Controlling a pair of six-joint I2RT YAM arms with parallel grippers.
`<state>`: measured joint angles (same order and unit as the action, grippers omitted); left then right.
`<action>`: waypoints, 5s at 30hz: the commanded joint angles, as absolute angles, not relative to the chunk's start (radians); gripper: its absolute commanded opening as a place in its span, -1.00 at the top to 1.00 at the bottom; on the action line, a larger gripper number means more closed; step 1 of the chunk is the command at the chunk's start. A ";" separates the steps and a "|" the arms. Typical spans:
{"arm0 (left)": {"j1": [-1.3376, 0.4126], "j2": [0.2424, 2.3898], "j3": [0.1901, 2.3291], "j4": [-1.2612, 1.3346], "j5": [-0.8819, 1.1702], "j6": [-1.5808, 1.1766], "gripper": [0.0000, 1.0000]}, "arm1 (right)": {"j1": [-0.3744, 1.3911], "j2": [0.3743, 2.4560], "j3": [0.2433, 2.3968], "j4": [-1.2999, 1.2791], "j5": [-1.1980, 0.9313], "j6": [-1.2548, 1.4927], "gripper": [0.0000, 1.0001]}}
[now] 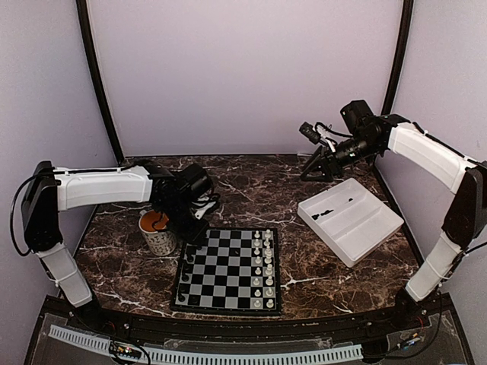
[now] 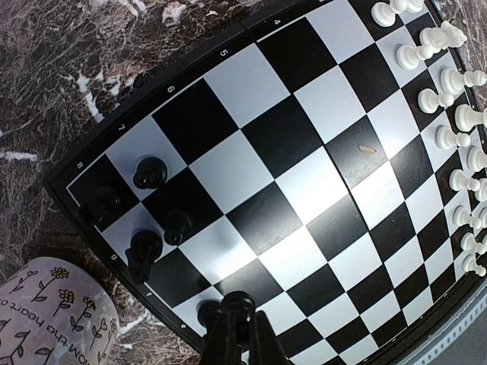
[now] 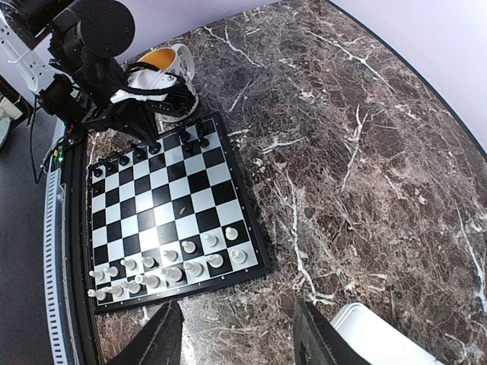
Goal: Set up the chess pieces on the board
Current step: Place the pawn at f7, then pick up the pawn from the storage box.
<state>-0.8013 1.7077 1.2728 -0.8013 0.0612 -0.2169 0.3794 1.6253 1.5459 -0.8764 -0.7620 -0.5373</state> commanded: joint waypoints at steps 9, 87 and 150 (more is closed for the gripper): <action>-0.802 1.768 1.270 -0.760 0.055 -0.213 1.00 | 0.383 1.613 1.534 -0.862 -0.756 -0.538 -0.01; -0.705 1.856 1.740 -0.499 0.266 -0.139 0.48 | 0.349 2.130 1.839 -1.170 -0.193 -0.913 0.38; -0.677 2.052 2.024 -0.543 0.377 -0.272 0.46 | 0.366 2.157 1.799 -1.135 -0.077 -1.225 0.67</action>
<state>-0.6186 2.0777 2.0632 -0.6579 0.3344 -0.2924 0.3603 2.2272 1.8244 -1.1690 -0.0444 -1.2476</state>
